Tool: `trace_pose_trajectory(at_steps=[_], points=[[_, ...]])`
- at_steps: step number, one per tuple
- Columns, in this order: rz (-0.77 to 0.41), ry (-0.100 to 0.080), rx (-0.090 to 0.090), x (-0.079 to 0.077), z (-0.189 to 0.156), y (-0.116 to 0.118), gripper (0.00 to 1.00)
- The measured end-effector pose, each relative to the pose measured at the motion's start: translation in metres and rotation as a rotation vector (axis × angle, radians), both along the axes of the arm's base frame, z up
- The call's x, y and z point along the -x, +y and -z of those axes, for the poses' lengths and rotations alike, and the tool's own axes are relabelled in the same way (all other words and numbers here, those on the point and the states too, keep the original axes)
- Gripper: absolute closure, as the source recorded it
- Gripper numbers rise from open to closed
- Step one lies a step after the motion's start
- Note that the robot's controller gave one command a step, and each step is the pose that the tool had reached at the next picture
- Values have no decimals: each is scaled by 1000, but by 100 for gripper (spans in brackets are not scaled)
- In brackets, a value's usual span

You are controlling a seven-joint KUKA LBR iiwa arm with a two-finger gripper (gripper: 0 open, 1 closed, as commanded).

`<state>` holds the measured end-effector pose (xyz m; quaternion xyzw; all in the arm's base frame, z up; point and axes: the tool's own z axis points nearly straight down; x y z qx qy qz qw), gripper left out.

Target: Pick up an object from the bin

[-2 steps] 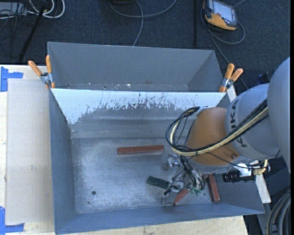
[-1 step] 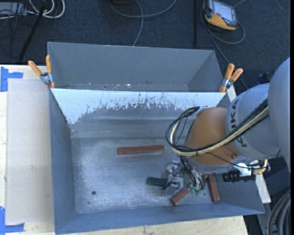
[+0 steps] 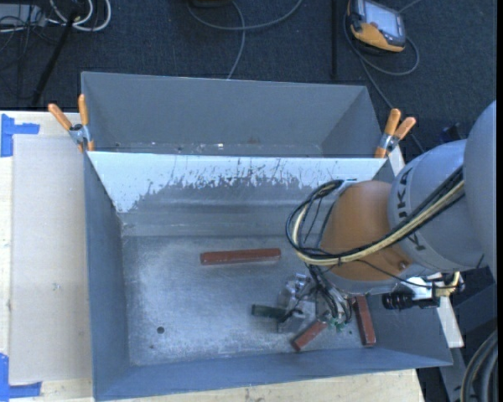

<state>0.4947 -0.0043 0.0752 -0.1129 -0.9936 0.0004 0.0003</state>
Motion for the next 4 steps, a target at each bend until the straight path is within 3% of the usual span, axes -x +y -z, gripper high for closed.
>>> trace_pose_trajectory(at_steps=[3, 4], points=[[-20, -1, 0, 0, -31, 1, 100], [-28, -8, -1, -2, -119, 1, 100]])
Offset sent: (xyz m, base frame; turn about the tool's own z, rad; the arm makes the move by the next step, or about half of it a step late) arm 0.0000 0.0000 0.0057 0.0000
